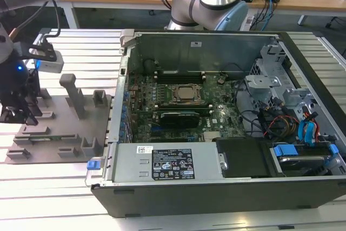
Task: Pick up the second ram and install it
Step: 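Pick up the second ram and move it above second insertion slot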
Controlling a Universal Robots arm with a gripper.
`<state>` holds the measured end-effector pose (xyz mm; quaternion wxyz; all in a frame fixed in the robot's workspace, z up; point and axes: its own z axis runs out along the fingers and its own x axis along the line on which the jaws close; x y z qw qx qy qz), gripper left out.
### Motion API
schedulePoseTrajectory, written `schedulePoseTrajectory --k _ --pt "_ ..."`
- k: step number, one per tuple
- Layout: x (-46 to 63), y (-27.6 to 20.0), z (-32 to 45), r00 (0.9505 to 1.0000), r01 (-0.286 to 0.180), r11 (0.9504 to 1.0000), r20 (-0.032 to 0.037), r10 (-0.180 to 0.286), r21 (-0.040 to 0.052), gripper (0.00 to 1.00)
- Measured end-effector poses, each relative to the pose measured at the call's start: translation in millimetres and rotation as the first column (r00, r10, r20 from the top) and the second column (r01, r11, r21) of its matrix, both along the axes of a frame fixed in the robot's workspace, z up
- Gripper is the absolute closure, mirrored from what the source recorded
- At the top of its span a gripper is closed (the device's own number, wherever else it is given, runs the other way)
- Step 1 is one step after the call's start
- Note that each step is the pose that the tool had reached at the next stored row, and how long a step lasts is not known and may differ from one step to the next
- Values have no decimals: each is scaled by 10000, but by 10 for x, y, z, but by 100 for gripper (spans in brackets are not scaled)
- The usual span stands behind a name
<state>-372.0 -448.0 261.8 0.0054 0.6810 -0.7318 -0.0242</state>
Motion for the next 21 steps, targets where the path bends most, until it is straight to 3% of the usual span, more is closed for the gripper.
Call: schedulePoseTrajectory --k 6,8,12,13,16,21 --pt "0 0 -163 10000 0 10000 0 0 0 70" --pt "0 0 -250 10000 -1 10000 0 1 0 70" --pt "-1 -25 -313 9998 -200 9998 1 200 1 70" --pt "-1 -26 -324 9991 -430 9991 -2 430 -15 70" --pt "15 -28 -384 9959 -900 9958 -17 899 -172 70" --pt "30 -54 -518 9943 -1065 9942 -20 1064 -175 70"
